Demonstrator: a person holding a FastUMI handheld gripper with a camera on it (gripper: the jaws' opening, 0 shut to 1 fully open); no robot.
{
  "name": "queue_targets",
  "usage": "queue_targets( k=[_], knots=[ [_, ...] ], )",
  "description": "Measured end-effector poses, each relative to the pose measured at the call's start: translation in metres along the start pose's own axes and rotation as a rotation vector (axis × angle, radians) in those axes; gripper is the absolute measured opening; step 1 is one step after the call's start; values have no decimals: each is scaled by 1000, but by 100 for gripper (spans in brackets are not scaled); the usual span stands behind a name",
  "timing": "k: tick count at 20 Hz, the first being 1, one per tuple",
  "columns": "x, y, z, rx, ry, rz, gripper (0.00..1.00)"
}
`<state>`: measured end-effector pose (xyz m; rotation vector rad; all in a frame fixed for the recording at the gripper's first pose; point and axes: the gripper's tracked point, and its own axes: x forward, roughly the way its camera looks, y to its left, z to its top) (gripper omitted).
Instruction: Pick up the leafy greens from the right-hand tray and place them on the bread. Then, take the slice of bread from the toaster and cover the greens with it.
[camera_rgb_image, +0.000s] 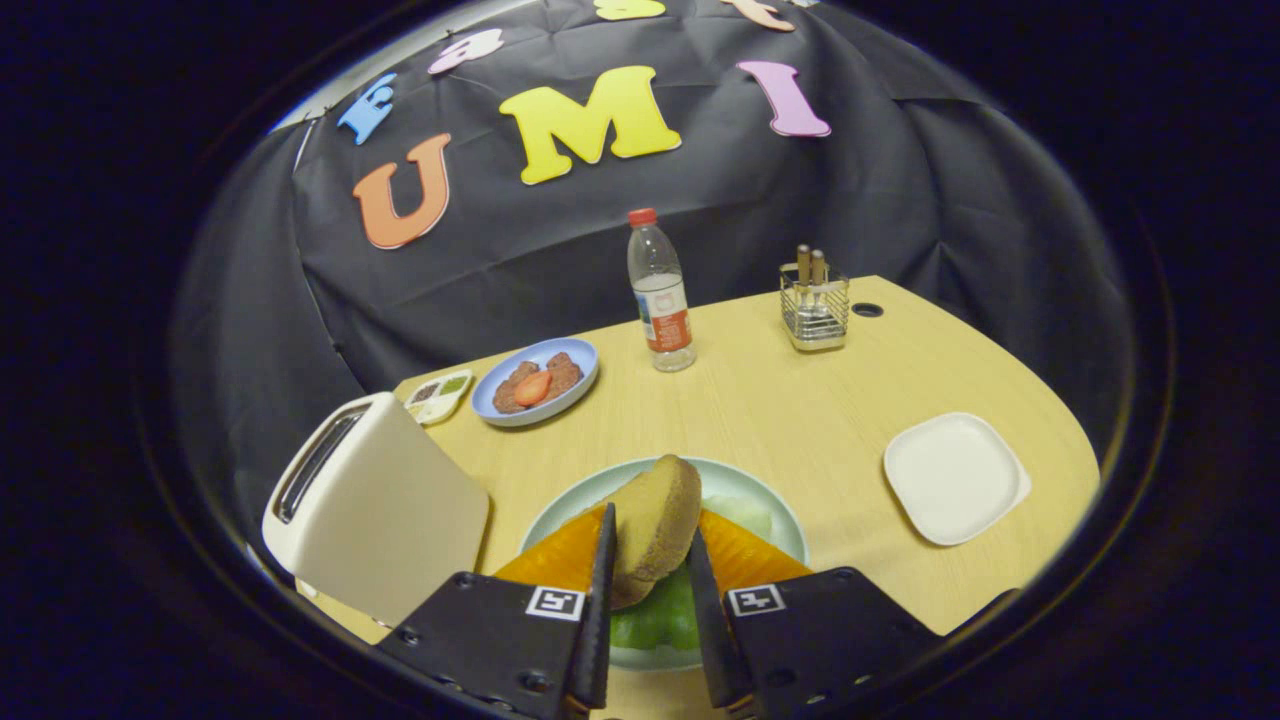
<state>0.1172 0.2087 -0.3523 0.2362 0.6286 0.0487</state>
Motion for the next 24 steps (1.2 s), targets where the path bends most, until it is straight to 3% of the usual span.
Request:
queue_targets(
  k=[1,4,5,8,12,18,24],
  knots=[
    [1,-6,3,2,-8,-11,38],
    [-4,-21,13,-4,-35,-36,72],
    [-6,-26,15,-1,-38,-36,73],
    [-33,-38,38,-18,-92,-49,89],
    [-97,-44,87,-94,-220,-40,95],
    [-207,-42,160,-225,-412,-42,96],
    [-285,-44,195,-212,-515,-8,98]
  ],
)
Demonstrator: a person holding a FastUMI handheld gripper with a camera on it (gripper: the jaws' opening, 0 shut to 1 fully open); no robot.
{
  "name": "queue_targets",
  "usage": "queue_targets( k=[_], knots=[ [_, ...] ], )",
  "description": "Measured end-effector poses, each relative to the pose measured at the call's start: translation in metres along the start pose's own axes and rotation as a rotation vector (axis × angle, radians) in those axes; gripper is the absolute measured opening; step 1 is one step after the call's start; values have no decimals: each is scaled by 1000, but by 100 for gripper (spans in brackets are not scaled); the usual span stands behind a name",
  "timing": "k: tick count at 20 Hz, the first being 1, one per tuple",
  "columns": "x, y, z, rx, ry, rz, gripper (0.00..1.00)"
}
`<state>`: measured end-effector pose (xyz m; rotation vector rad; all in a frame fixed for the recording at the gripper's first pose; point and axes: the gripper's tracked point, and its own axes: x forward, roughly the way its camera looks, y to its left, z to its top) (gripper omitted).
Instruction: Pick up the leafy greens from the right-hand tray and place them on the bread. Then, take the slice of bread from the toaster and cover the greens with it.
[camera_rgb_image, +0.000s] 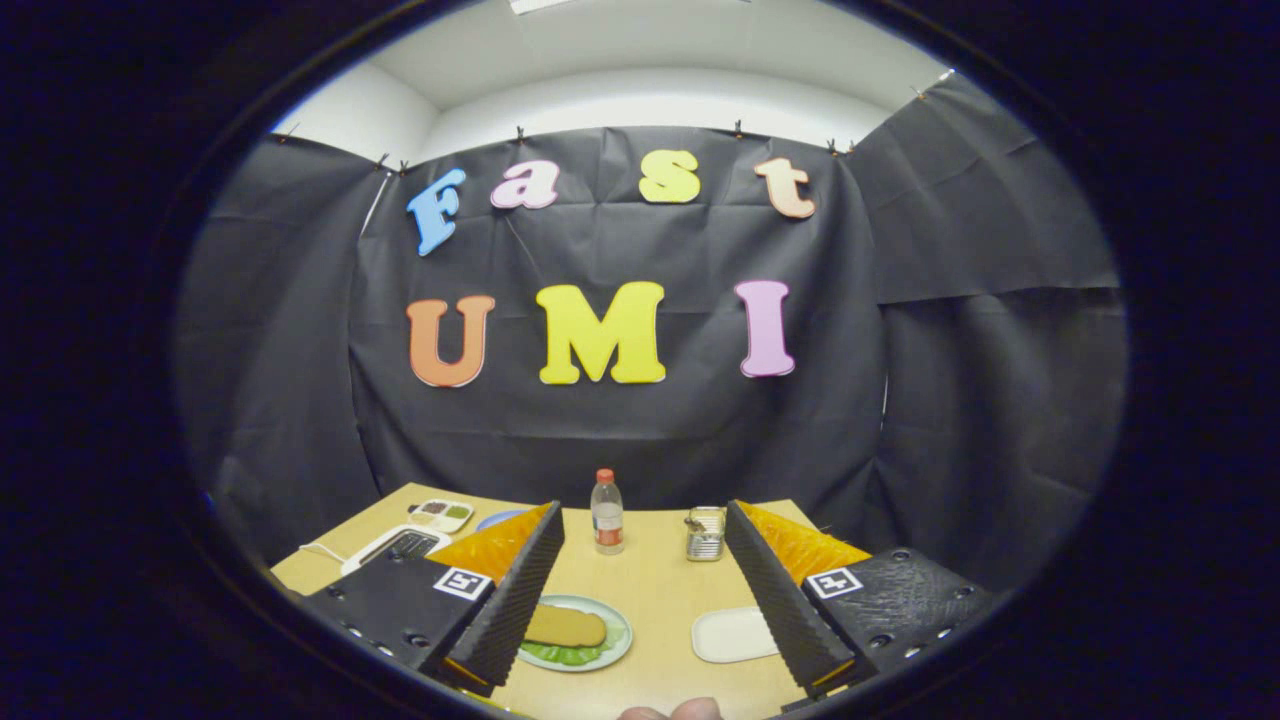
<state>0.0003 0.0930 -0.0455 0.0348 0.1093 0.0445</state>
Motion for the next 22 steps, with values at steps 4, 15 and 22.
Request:
queue_targets(
  k=[4,15,22],
  knots=[
    [-23,-9,19,9,-42,-4,98],
    [-40,-12,28,35,-93,31,96],
    [-35,18,39,28,-98,14,96]
  ],
)
